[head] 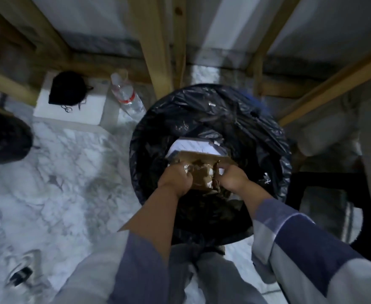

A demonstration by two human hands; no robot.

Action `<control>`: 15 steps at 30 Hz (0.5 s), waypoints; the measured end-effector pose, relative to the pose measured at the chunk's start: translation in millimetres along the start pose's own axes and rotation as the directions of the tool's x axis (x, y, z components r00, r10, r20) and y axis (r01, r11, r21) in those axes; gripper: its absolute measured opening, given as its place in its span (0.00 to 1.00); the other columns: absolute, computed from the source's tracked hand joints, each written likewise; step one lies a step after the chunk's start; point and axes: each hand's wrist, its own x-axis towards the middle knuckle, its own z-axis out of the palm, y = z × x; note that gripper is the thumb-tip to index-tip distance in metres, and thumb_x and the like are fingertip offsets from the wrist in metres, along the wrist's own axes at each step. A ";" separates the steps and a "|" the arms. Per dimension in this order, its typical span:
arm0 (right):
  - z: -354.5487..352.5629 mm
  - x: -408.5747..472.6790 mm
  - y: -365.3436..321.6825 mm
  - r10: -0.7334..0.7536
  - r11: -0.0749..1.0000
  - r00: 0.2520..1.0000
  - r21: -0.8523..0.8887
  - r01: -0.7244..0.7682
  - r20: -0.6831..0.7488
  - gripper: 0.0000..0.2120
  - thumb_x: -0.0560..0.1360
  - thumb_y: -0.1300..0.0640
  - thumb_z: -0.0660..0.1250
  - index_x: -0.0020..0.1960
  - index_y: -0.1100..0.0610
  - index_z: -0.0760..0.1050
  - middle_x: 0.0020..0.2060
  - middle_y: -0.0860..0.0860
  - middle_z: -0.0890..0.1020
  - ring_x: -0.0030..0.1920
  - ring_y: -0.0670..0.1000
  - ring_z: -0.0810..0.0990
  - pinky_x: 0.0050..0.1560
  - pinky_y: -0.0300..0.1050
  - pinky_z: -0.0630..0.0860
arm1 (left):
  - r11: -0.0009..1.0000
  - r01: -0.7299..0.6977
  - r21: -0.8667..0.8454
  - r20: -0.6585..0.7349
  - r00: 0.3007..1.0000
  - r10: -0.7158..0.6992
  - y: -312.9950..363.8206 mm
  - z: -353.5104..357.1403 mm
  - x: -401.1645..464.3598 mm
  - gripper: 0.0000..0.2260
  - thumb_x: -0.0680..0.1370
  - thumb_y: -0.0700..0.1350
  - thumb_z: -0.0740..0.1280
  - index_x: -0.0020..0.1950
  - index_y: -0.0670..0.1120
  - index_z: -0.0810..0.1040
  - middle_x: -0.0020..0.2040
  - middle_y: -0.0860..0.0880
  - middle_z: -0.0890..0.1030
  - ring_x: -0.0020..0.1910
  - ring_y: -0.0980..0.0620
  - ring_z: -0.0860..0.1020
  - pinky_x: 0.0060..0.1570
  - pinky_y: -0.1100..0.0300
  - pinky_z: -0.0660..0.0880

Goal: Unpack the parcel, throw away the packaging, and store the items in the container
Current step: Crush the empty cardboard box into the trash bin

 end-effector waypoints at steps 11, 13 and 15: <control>-141.6 -221.1 -126.2 -0.207 0.978 0.977 -0.041 0.205 -0.052 0.17 0.76 0.55 0.65 0.63 0.56 0.73 0.60 0.54 0.78 0.58 0.56 0.78 0.55 0.43 0.73 | 0.989 -0.125 -0.074 -0.154 0.982 0.113 111.3 -190.0 -182.0 0.17 0.79 0.43 0.62 0.68 0.43 0.73 0.67 0.43 0.75 0.66 0.44 0.72 0.66 0.57 0.67; -164.1 -254.1 -157.7 -0.240 0.965 0.970 -0.118 0.235 -0.031 0.17 0.78 0.56 0.63 0.65 0.58 0.72 0.57 0.54 0.77 0.56 0.54 0.77 0.52 0.43 0.70 | 0.986 -0.131 -0.104 -0.176 0.978 0.111 120.4 -223.6 -200.7 0.17 0.79 0.44 0.61 0.68 0.44 0.72 0.67 0.44 0.75 0.66 0.46 0.73 0.66 0.57 0.69; -183.5 -280.5 -187.5 -0.269 0.955 0.963 -0.140 0.263 -0.027 0.16 0.79 0.57 0.61 0.64 0.61 0.72 0.52 0.55 0.78 0.49 0.54 0.78 0.47 0.44 0.70 | 0.983 -0.122 -0.136 -0.183 0.978 0.096 127.6 -257.9 -212.6 0.17 0.80 0.44 0.61 0.69 0.44 0.71 0.68 0.47 0.75 0.66 0.47 0.73 0.64 0.58 0.70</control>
